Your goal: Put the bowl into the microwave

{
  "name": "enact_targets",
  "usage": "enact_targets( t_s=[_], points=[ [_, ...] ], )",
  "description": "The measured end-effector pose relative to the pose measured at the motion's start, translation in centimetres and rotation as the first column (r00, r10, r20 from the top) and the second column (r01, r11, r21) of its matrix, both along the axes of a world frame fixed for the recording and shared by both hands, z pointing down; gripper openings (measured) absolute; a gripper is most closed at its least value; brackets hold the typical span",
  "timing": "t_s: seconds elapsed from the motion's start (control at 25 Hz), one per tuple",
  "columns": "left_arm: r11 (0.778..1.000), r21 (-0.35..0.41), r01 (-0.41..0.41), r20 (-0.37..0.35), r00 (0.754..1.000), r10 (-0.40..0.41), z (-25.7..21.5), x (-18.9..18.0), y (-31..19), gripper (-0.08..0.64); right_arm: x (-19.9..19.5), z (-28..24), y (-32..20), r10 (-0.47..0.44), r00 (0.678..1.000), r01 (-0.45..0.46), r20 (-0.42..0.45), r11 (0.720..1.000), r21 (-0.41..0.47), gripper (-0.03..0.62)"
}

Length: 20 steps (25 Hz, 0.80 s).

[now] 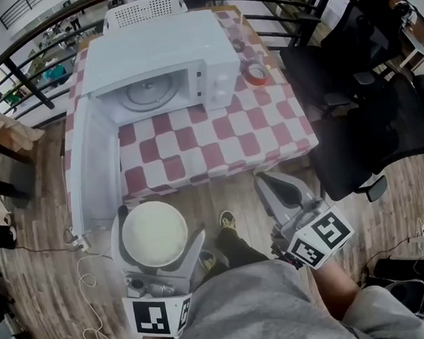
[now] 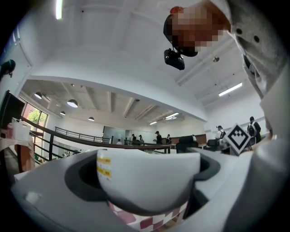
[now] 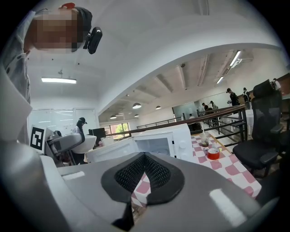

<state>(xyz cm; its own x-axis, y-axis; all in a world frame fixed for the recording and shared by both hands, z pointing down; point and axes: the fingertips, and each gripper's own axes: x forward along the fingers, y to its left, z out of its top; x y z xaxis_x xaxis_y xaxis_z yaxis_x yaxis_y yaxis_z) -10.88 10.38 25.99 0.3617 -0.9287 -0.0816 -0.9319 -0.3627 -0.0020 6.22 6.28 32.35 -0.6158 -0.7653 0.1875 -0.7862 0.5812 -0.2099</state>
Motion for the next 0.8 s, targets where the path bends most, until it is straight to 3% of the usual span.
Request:
enact_targets(
  t_s=[0.36,0.8],
  points=[
    [1.000,-0.015,0.006,0.010,1.000,-0.006,0.1,1.9,-5.8,0.540,1.7,0.2,-5.7,-0.013,1.000,0.013,0.012,1.000,-0.012,0.000],
    [0.999,-0.036,0.033,0.028,0.999,-0.032,0.5,2.1,-9.6,0.540,1.1,0.6,-9.9,-0.057,0.998,0.057,0.033,0.998,-0.022,0.000]
  ],
)
